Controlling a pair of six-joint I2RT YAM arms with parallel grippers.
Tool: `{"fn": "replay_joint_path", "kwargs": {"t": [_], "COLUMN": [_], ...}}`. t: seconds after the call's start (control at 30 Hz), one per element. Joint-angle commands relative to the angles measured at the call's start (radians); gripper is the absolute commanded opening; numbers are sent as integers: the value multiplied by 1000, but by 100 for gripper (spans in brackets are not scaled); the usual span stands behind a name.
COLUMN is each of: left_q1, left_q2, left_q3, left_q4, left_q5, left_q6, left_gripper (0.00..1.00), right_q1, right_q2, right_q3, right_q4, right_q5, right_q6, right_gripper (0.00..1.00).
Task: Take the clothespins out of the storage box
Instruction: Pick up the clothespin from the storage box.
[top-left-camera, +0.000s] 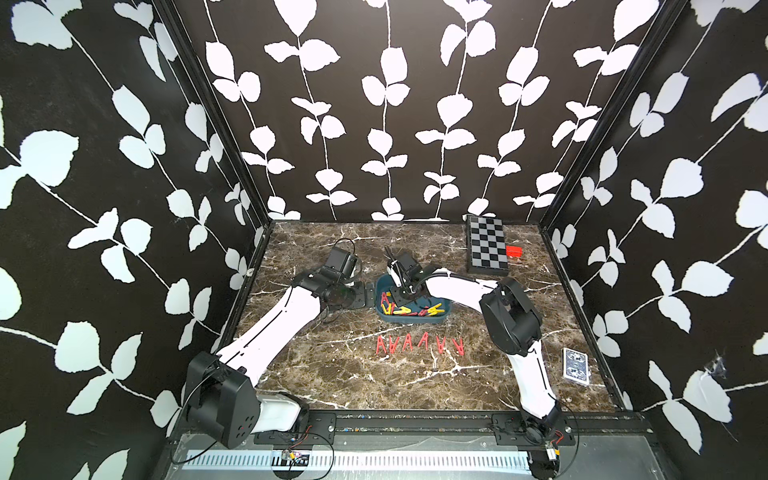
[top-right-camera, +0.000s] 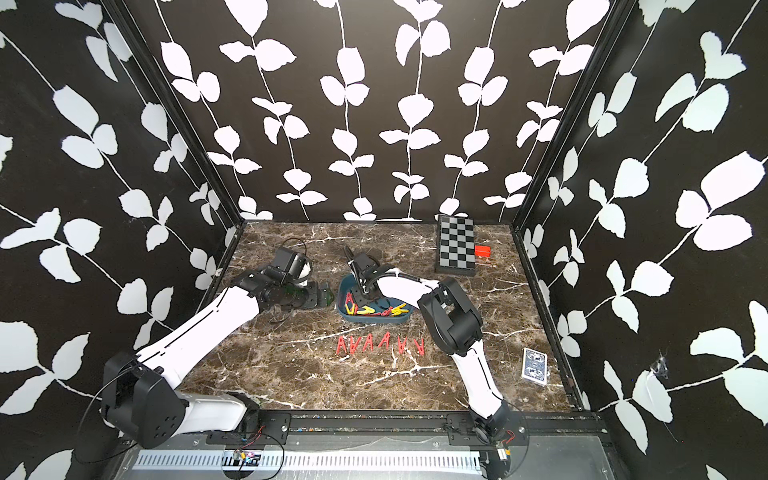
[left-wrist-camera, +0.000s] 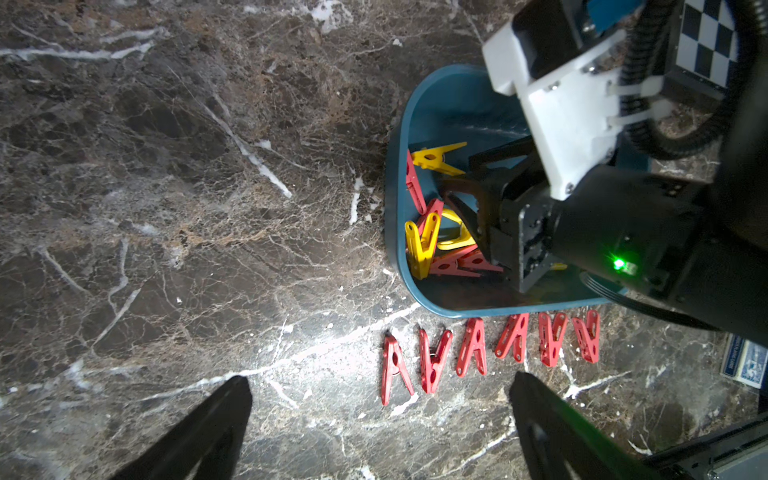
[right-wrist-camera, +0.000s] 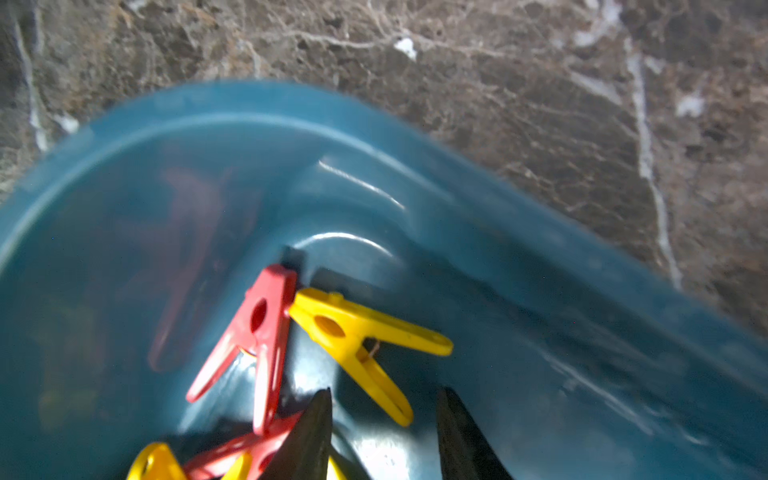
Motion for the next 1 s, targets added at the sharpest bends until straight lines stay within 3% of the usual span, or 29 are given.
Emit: {"fn": "replay_joint_path", "kwargs": {"t": [0.0,0.43,0.63,0.97], "left_q1": [7,6,7,6], "left_q2": [-36,-51,-57,-77], "left_q3": [9,-19,-36,-53], "left_q4": [28,31,56,103], "left_q5": [20,43,67,143], "left_q6": [2,0,0,53], "left_gripper": [99,99,99,99], "right_q1": [-1,-1,7,33], "right_q2": [23,-6,-70,-257], "right_q3": [31,0,-37,-199], "right_q4": [-15,-10,-16,11], "right_q5": [-14,-22,-15,23], "right_q6": [-18,-13,14,174], "right_gripper": [38,7,0,0]}}
